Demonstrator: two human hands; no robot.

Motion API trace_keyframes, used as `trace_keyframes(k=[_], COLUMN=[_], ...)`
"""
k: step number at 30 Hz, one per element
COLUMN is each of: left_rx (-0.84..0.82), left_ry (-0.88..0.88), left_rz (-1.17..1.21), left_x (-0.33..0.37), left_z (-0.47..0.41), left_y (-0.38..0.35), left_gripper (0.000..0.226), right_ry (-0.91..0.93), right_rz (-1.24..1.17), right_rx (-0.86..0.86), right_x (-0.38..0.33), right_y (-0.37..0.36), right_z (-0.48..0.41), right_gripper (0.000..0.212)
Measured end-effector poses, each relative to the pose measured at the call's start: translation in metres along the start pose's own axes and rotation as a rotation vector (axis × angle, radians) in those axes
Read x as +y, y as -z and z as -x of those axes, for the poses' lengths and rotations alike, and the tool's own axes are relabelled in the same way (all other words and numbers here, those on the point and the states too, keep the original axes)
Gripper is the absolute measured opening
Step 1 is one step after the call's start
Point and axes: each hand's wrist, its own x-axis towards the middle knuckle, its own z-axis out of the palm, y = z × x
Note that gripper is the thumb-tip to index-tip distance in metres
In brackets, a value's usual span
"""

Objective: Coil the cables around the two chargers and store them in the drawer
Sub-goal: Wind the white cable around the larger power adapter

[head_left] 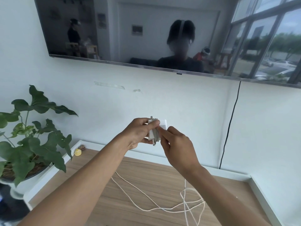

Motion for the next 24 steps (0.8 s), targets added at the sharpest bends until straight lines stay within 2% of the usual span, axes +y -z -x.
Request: trace_keyframes(k=[4,9,13,15,18,24], left_rx=[0.088,0.114,0.15,0.109,-0.028,-0.195], left_ry=[-0.06,-0.116,-0.137,-0.135,-0.159,-0.185], left_rz=[-0.062,-0.081,-0.039,-0.02,-0.119,-0.165], left_x=[0.002,0.008,0.015,0.019,0.021,0.032], left_z=[-0.003,-0.004,-0.003,-0.001,0.004,0.016], left_y=[0.001,0.005,0.004,0.008,0.007,0.004], left_gripper=[0.017,0.017,0.018,0.02,0.031,0.023], right_ry=[0.002,-0.056,-0.17,-0.273,-0.392,-0.404], right_rz=[-0.037,-0.261,-0.416,-0.519,-0.625,-0.523], right_rx=[-0.022,0.041,0.079,0.046,0.015,-0.08], right_x=[0.002,0.007,0.007,0.01,0.019,0.029], right_y=[-0.001,-0.008,-0.011,-0.013,-0.014,-0.003], right_z=[0.005,0.017,0.023,0.024,0.021,0.007], right_gripper=[0.033,0.031,0.019,0.015,0.014,0.027])
